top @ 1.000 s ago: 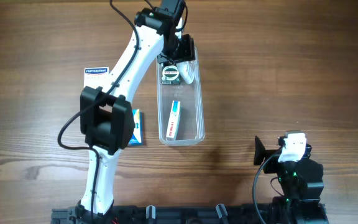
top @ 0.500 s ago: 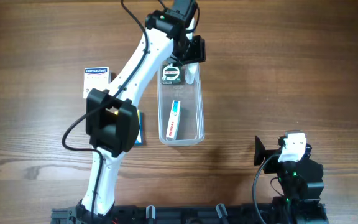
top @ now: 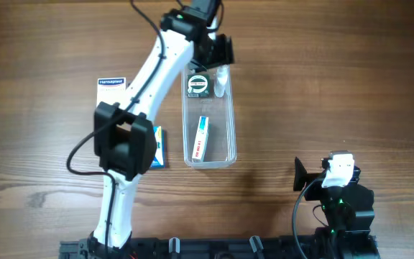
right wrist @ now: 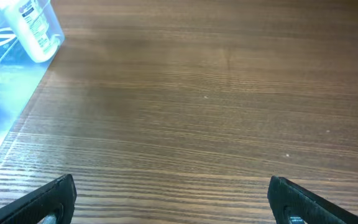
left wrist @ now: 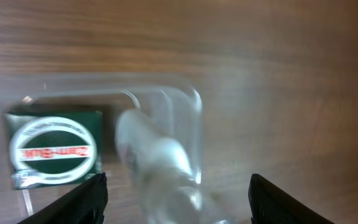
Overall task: Pack container
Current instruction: 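Move the left gripper back left to the white Hansaplast box, then lower the left gripper and grasp the Hansaplast box, then lift the Hansaplast box and carry it right over the container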
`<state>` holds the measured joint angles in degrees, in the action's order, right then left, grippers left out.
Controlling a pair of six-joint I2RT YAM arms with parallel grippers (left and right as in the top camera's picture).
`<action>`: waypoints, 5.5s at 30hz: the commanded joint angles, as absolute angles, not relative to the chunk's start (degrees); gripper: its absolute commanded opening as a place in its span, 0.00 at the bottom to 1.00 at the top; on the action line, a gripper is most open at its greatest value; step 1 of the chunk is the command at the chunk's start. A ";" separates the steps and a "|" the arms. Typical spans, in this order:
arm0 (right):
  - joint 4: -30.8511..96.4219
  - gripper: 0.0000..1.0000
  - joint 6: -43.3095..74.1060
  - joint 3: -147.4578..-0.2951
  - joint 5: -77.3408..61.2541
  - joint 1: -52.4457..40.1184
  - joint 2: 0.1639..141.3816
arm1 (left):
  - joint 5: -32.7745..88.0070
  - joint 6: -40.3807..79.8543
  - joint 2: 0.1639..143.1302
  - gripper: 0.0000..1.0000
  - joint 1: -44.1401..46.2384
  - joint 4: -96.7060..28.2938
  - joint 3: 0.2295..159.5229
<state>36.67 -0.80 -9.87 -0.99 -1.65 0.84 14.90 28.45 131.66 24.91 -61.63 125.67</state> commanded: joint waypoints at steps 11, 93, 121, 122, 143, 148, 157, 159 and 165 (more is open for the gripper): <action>36.53 1.00 -1.50 -9.61 0.14 -1.41 0.21 | 14.26 40.60 118.56 0.75 16.05 -66.59 127.11; 36.53 1.00 -1.50 -9.61 0.14 -1.41 0.21 | 0.82 -3.68 134.72 0.99 -5.08 -77.28 109.82; 36.51 1.00 -1.48 -9.61 0.14 -1.41 0.25 | 2.13 -2.39 136.86 0.67 -4.01 -72.88 109.82; 36.51 1.00 -1.50 -9.61 0.14 -1.41 0.25 | 2.46 -1.32 136.84 0.67 -4.01 -72.23 109.82; 36.51 1.00 -1.50 -9.61 0.14 -1.41 0.38 | 8.56 6.70 127.87 0.69 -3.66 -67.83 109.82; 36.51 1.00 -1.50 -9.61 0.14 -1.41 0.38 | 8.58 8.32 124.57 0.70 -1.87 -67.75 109.82; 36.51 1.00 -1.50 -9.61 0.14 -1.41 0.38 | 8.78 14.44 119.77 0.70 3.88 -65.54 109.84; 36.51 1.00 -1.50 -9.61 0.14 -1.41 0.38 | 9.08 16.34 118.78 0.71 5.65 -65.12 109.84; 36.51 1.00 -1.50 -9.61 0.14 -1.41 0.38 | 9.63 20.43 116.55 0.71 11.38 -65.06 109.95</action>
